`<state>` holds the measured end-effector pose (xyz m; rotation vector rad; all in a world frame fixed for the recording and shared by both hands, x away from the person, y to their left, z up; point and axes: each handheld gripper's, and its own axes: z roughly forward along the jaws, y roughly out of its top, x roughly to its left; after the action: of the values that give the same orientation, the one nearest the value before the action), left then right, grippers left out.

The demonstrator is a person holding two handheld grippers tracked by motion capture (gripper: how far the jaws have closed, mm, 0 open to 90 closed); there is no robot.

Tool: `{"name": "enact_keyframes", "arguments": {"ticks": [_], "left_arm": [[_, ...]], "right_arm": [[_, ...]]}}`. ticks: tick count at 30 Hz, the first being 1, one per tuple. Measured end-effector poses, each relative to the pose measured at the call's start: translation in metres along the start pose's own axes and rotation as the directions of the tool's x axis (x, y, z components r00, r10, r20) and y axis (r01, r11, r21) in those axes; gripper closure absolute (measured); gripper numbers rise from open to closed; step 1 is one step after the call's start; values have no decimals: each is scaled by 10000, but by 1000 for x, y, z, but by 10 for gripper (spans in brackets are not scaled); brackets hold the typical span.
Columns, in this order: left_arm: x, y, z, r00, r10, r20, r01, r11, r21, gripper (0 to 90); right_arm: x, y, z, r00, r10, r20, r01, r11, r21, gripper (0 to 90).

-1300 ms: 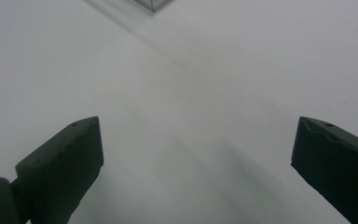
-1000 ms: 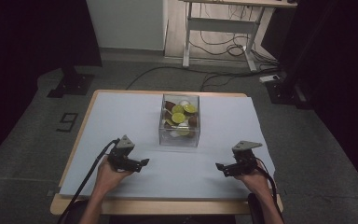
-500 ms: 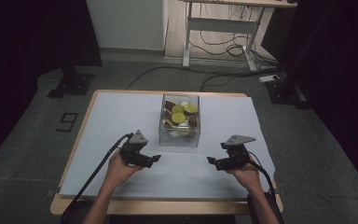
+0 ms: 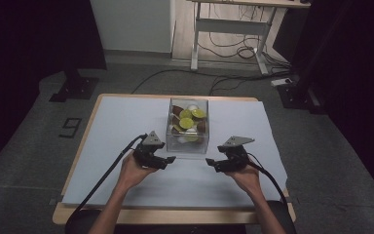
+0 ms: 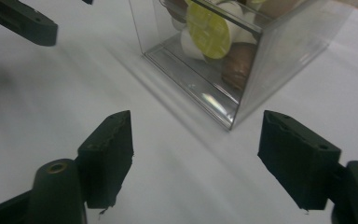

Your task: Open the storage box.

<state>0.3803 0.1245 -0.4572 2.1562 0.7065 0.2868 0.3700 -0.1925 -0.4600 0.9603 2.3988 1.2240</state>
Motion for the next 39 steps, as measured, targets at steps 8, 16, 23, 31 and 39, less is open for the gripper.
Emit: {"name": "enact_keyframes", "arguments": {"ticks": [8, 16, 23, 31, 39], "left_arm": [[1, 9, 12, 9997, 101, 214, -100, 9999, -36, 326], [6, 14, 23, 10000, 42, 58, -42, 10000, 76, 366], [9, 16, 29, 9999, -123, -89, 122, 9997, -191, 441], [14, 16, 34, 9990, -390, -220, 384, 9989, -262, 509], [14, 21, 42, 9977, -458, -494, 443, 9985, -307, 598]], "right_arm": [[6, 10, 14, 9998, -163, -148, 162, 9999, -54, 355], [11, 17, 29, 9981, -557, -257, 565, 9979, 315, 472], [12, 23, 39, 9990, -453, 41, 452, 9988, 207, 504], [12, 29, 47, 9995, -186, 242, 186, 9998, -15, 586], [14, 34, 55, 9969, -159, 775, 175, 9996, -201, 696]]}}
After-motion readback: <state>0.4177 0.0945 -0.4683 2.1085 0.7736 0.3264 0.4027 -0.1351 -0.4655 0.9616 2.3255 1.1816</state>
